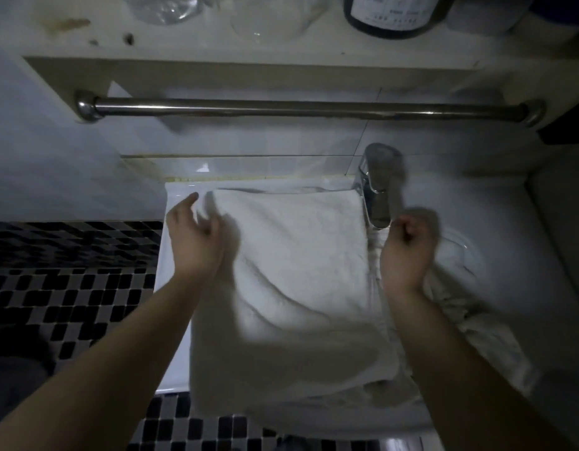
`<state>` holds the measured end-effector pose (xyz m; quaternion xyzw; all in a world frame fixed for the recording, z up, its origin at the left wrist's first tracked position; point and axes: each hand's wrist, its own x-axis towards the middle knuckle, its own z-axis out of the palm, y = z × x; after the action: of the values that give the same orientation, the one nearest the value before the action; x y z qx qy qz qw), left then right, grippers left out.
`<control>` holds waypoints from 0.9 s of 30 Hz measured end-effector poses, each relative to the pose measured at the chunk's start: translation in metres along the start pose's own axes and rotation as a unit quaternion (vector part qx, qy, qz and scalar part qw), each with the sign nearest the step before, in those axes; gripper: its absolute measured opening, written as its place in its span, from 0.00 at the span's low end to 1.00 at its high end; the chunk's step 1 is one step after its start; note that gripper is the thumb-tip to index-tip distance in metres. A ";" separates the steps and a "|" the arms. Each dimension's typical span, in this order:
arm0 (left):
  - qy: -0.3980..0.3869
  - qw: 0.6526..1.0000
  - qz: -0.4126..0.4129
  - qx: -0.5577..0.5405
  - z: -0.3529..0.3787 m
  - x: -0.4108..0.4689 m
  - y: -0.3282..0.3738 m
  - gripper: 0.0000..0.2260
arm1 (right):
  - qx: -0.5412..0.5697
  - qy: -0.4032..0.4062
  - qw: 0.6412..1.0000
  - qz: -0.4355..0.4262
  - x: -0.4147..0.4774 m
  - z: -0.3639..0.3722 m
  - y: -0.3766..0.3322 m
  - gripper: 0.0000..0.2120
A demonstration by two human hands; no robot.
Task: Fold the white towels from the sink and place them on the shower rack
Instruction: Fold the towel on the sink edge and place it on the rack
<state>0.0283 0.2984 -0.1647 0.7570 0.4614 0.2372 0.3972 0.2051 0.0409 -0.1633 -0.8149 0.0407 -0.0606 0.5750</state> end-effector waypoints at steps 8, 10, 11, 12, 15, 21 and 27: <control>-0.101 0.965 0.118 0.211 0.006 -0.027 -0.002 0.27 | -0.209 -0.289 0.865 -0.354 -0.075 0.023 -0.027 0.14; -0.121 0.956 0.116 0.241 0.006 -0.008 -0.001 0.26 | -0.312 -0.345 0.837 -0.289 -0.055 0.048 -0.047 0.24; -0.131 0.951 0.116 0.254 0.004 0.004 -0.002 0.27 | -0.358 -0.362 0.820 -0.260 -0.044 0.061 -0.055 0.29; -0.142 0.950 0.112 0.254 0.003 0.016 0.000 0.28 | -0.404 -0.372 0.800 -0.242 -0.033 0.071 -0.064 0.32; -0.170 0.961 0.072 0.206 0.001 0.047 0.006 0.29 | -0.519 -0.390 0.726 -0.224 -0.010 0.088 -0.080 0.31; -0.109 0.983 -0.016 0.143 -0.011 0.069 0.004 0.21 | -0.546 -0.341 0.704 -0.300 0.004 0.093 -0.099 0.08; -0.041 0.994 -0.046 0.090 -0.007 0.073 0.000 0.16 | -0.563 -0.289 0.693 -0.346 0.015 0.110 -0.094 0.11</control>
<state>0.0564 0.3659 -0.1611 0.7765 0.4988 0.1447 0.3567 0.2361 0.1730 -0.1105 -0.9199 -0.3856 0.0177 -0.0692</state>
